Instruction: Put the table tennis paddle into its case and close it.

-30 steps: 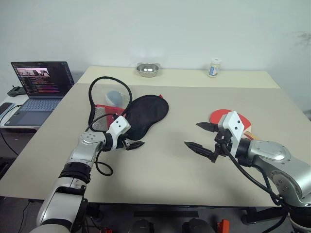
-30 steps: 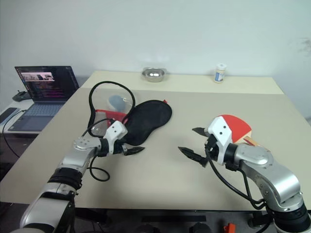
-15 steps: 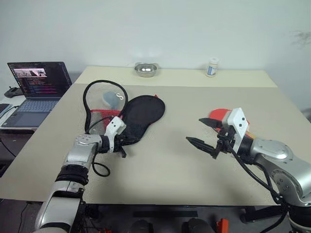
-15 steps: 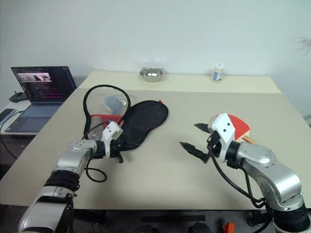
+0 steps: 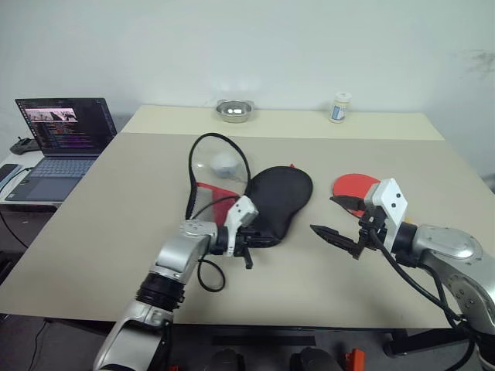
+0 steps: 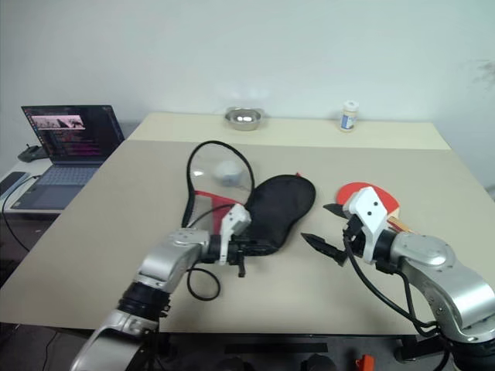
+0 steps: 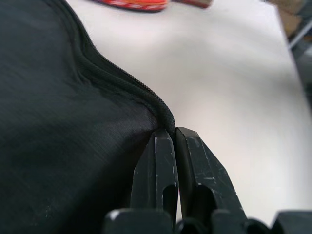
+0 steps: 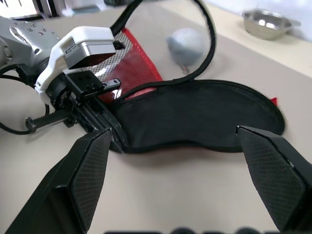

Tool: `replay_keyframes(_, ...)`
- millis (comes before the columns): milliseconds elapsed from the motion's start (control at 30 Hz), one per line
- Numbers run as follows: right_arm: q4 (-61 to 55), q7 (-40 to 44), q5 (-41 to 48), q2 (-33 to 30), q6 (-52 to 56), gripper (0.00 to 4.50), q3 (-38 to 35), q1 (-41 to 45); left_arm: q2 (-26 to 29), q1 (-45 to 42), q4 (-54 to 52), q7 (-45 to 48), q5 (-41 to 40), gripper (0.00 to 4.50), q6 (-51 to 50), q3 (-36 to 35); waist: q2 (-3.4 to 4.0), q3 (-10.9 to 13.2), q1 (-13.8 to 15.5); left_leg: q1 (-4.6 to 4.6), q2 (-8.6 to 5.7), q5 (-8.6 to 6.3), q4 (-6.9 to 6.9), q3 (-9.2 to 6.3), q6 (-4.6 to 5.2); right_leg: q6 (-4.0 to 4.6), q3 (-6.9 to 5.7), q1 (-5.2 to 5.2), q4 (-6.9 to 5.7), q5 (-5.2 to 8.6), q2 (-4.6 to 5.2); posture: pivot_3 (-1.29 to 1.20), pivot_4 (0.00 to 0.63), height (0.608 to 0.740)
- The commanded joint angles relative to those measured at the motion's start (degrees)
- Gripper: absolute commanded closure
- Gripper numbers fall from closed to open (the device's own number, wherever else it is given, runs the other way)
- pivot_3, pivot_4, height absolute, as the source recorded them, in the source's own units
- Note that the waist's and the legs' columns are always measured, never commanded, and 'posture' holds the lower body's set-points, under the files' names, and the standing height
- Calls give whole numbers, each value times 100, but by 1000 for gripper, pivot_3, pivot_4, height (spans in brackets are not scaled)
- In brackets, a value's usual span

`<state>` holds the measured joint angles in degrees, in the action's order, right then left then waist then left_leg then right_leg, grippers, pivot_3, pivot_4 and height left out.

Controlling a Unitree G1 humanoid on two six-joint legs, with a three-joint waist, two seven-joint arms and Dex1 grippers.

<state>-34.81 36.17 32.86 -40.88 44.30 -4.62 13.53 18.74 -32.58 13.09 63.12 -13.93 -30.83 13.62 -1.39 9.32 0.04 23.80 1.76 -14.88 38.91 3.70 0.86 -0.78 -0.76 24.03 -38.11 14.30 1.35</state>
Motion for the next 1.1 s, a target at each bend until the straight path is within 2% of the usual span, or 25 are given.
replay_keyframes(33, -259, 105, 93, -211, -65, 0, -343, -101, -204, -213, 191, -59, 46, 4472, 171, 132, 0, 0, 1, 1, -1, 0, 0, -1, 0, -1, 0, 0, 1, 0, 0, 0, 150, 740)
replay_keyframes(233, -281, 182, 129, -392, -40, 0, -521, -186, -506, -308, 509, -174, 176, 4472, 372, 292, 0, 0, 2, 0, -1, 0, 0, -3, 0, -5, -1, 0, 1, 3, -1, 0, 150, 740)
replay_keyframes(333, -290, 148, 153, -387, -17, 0, -518, -191, -646, -336, 557, -192, 145, 3751, 447, 263, -1, 0, 1, 1, -1, 0, 0, -3, 0, -4, -1, 0, 2, 2, 0, 0, 150, 740)
replay_keyframes(433, -299, 97, 214, -340, 50, 0, -519, -194, -622, -319, 482, -188, 192, 2662, 588, 247, -1, 0, 2, 2, -2, 0, 0, -2, 0, -4, 0, 0, 3, 2, 0, 0, 150, 740)
replay_keyframes(633, -274, -322, 743, -87, 721, 0, -607, -153, -42, -210, -28, -196, 73, 572, 894, -217, -1, 1, -14, -1, 6, 0, -2, -9, 0, 1, -1, 1, -2, 0, -5, 0, 150, 740)
replay_keyframes(733, -194, -690, 884, 85, 1111, 0, -591, -53, 438, -123, -280, -181, -1, 572, 914, -534, -1, 1, -19, -1, 8, 0, -2, -9, 0, 3, -2, 1, -3, -1, -5, 0, 150, 740)
replay_keyframes(833, 54, -977, 668, 286, 1194, 0, -342, 67, 925, 45, -511, 151, -203, 572, 916, -764, 0, 1, -28, -2, 10, 0, -3, -7, 0, 4, 0, 1, -1, -1, -4, 0, 150, 740)
replay_keyframes(1000, 650, -1479, 76, 846, 1117, 0, 390, 397, 1571, 167, -462, 579, -373, 572, 1053, -1064, -1, 1, -18, -1, 6, 0, -2, -2, -1, 4, -1, 2, 0, -1, -1, 0, 150, 740)
replay_keyframes(1100, 1086, -1727, -248, 1286, 1079, 0, 812, 667, 1741, 182, -499, 719, -446, 572, 1066, -1099, 0, 1, -15, -1, 4, 0, -2, -1, -1, 3, -1, 2, 0, -1, 0, 0, 150, 740)
